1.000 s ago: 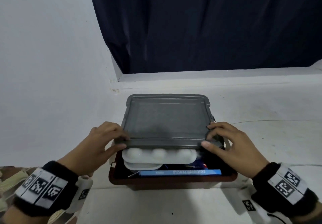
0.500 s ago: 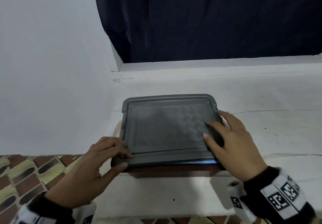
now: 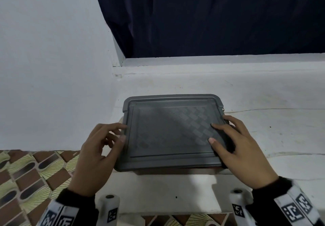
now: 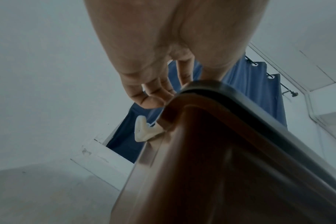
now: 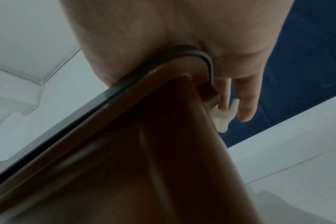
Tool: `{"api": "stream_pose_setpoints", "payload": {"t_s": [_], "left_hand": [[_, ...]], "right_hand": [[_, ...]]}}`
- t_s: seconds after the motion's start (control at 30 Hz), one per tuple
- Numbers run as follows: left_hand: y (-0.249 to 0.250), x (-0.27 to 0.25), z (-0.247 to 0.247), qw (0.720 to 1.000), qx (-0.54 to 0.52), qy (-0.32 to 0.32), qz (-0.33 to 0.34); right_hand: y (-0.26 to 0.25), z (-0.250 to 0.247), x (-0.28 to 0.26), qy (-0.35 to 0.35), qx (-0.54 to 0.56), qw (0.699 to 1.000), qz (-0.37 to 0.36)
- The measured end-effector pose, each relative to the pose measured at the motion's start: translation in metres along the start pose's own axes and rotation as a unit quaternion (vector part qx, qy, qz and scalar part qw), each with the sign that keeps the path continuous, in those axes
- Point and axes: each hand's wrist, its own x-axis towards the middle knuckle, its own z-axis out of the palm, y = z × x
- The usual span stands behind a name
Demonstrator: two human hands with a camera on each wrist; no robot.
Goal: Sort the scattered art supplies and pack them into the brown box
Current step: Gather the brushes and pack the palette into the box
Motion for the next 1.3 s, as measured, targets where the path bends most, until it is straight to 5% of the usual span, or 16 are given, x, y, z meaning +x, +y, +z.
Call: {"api": "stream_pose_setpoints", "payload": {"t_s": [0.23, 0.77, 1.0, 1.1, 1.2, 1.3], "left_hand": [[-0.019, 0.007, 0.010, 0.994, 0.016, -0.043, -0.101], [-0.023, 0.006, 0.000, 0.992, 0.046, -0.080, -0.087], [-0.024, 0.005, 0.005, 0.991, 0.075, -0.062, -0.091], [-0.023, -0.005, 0.013, 0.986, -0.045, -0.032, -0.158], [-0.015, -0.013, 0.024, 0.942, -0.243, 0.035, -0.229], [-0.015, -0.010, 0.029, 0.906, -0.322, 0.064, -0.267]], "right_hand": [[0.002, 0.003, 0.000, -0.008, 0.002, 1.000, 0.020], [0.008, 0.001, -0.010, -0.022, -0.004, 0.998, 0.050], [0.014, -0.006, 0.002, 0.063, 0.049, 0.996, 0.036], [0.019, -0.003, 0.006, 0.097, 0.101, 0.989, 0.039], [0.027, -0.001, 0.005, 0.090, 0.166, 0.981, 0.054], [0.028, -0.005, 0.006, 0.070, 0.230, 0.967, 0.083]]}}
